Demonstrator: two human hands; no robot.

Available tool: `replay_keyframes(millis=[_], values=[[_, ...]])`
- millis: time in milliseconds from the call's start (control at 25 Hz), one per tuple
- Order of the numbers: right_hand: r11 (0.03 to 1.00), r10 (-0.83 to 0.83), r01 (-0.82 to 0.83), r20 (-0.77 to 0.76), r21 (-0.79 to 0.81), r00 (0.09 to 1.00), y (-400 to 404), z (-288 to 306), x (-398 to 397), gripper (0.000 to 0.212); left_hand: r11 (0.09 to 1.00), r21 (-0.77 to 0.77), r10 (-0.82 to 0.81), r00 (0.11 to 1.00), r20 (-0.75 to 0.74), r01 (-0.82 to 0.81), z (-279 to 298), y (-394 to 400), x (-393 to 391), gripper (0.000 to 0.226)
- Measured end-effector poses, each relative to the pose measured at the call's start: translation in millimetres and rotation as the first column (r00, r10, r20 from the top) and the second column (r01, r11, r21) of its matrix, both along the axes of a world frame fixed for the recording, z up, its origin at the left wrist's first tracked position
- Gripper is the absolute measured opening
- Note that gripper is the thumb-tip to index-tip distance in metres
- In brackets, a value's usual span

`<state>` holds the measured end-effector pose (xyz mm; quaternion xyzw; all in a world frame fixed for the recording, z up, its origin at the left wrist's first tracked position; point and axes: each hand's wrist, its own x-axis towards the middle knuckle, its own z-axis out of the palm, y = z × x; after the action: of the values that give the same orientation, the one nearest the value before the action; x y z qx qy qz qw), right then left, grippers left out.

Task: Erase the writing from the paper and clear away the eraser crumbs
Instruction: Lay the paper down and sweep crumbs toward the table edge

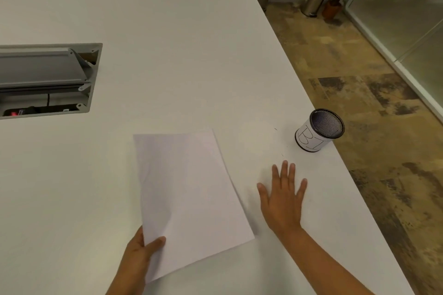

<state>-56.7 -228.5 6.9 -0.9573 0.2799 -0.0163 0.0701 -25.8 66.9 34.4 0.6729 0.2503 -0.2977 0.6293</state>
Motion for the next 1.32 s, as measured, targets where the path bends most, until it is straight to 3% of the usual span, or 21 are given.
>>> replay_keyframes(millis=[80,200,360,440,560,640,760,1040,1160,1240,1320], values=[[0.999,0.003,-0.007,0.085,0.039,0.996,6.7,0.8,-26.1,0.07,0.996,0.051,-0.069,0.996,0.048,0.067,0.5,-12.8,5.0,0.037],[0.994,-0.07,0.064,0.062,0.094,0.996,11.8,-5.7,-69.4,0.07,0.982,0.151,-0.128,0.988,0.081,0.115,2.0,-25.8,11.8,0.031],[0.938,-0.33,0.33,-0.018,0.11,0.944,-0.5,-17.3,-102.6,0.081,0.878,0.454,-0.22,0.97,0.105,0.15,5.6,-35.9,11.4,0.023],[0.925,-0.362,0.365,-0.048,0.101,0.931,-1.9,-18.1,-102.4,0.08,0.783,0.589,-0.283,0.958,0.049,0.201,7.4,-37.3,7.3,0.039],[0.92,-0.376,0.378,-0.042,0.102,0.926,-1.3,-17.4,-100.9,0.083,0.726,0.661,-0.215,0.976,-0.043,0.19,13.1,-37.2,-0.6,0.087],[0.925,-0.366,0.369,-0.048,0.09,0.93,-2.4,-17.3,-102.2,0.085,0.701,0.703,-0.206,0.977,0.045,0.116,18.5,-38.9,-6.3,0.081],[0.934,-0.346,0.349,-0.058,0.072,0.937,-2.3,-18.6,-102.6,0.086,0.737,0.664,-0.356,0.908,0.223,0.125,25.7,-54.8,-7.9,0.051],[0.922,-0.354,0.348,0.003,0.167,0.935,-2.6,-15.4,-99.5,0.071,0.767,0.482,-0.601,0.737,0.31,0.423,26.6,-134.0,-12.6,0.044],[0.903,-0.345,0.281,0.162,0.324,0.924,-5.9,-13.9,-105.9,0.07,0.818,0.382,-0.546,0.789,0.281,0.43,22.1,-145.9,-32.5,0.037],[0.886,-0.336,0.221,0.236,0.409,0.912,-9.3,-15.5,-115.5,0.071,0.882,0.337,-0.43,0.858,0.283,0.331,20.7,-138.7,-34.6,0.035],[0.89,-0.303,0.183,0.24,0.417,0.922,-12.1,-17.6,-124.2,0.072,0.9,0.399,-0.32,0.887,0.334,0.174,20.9,-119.3,-21.7,0.029]])
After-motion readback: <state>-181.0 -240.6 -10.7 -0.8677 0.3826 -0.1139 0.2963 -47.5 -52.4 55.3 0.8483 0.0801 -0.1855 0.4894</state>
